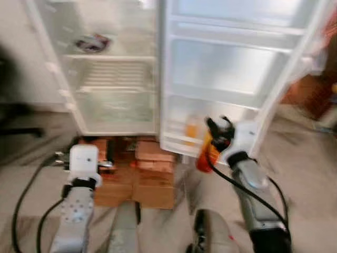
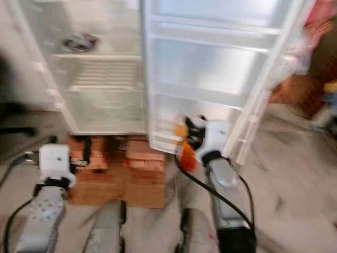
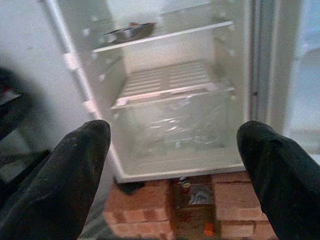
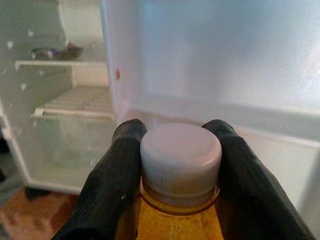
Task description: Restocking fridge
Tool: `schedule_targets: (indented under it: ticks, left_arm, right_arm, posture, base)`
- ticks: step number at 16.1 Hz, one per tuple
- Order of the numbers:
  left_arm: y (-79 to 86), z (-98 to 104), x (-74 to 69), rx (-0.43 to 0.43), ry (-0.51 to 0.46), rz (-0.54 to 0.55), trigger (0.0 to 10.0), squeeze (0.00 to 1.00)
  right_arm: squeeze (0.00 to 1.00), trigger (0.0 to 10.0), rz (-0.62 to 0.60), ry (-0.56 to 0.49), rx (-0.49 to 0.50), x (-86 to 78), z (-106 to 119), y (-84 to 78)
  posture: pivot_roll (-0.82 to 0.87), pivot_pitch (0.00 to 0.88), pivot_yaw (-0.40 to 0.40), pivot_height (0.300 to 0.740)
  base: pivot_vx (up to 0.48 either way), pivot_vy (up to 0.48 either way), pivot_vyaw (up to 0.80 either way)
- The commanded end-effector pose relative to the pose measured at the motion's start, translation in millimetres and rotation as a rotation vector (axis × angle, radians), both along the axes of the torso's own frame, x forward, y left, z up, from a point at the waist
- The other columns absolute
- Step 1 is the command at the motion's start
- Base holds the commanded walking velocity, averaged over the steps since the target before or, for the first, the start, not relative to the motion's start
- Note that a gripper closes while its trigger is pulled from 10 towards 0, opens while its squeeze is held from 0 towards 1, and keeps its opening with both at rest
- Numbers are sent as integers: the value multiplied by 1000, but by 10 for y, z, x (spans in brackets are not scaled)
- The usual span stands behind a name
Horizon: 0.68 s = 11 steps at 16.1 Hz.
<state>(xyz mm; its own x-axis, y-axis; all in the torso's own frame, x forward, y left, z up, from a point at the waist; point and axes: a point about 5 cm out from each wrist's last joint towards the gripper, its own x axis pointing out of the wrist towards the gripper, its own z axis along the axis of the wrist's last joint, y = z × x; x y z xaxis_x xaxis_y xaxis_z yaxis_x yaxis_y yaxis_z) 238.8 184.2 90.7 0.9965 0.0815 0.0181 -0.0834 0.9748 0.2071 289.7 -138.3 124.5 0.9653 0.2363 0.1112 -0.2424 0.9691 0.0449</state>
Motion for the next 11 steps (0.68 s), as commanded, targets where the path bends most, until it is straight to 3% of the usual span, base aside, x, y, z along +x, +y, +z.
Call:
schedule_targets:
  ticks: [1, 3, 9, 11]
  left_arm:
    - [-3, 52, 58, -3, -20, 4, 10000, 0]
    - [-43, 105, 47, -15, -55, -1, 10000, 0]
    - [-29, 71, -4, 14, -39, -17, 10000, 0]
    - [-21, 89, 21, 38, -44, -39, 10000, 0]
  right_arm:
    - [0, 10000, 17, -53, -4, 61, 115, 36]
    - [0, 10000, 65, -75, -16, 98, 163, 103]
    - [0, 10000, 63, -76, -7, 80, 147, 129]
    - [0, 10000, 55, -79, -4, 72, 146, 128]
  posture:
    - [138, 59, -26, 625]
    - [148, 77, -39, 625]
    - [144, 94, -22, 625]
    - [142, 98, -16, 625]
  base:
    - [390, 281, 0]
    - [375, 298, 0]
    - [381, 288, 0]
    - [420, 0, 0]
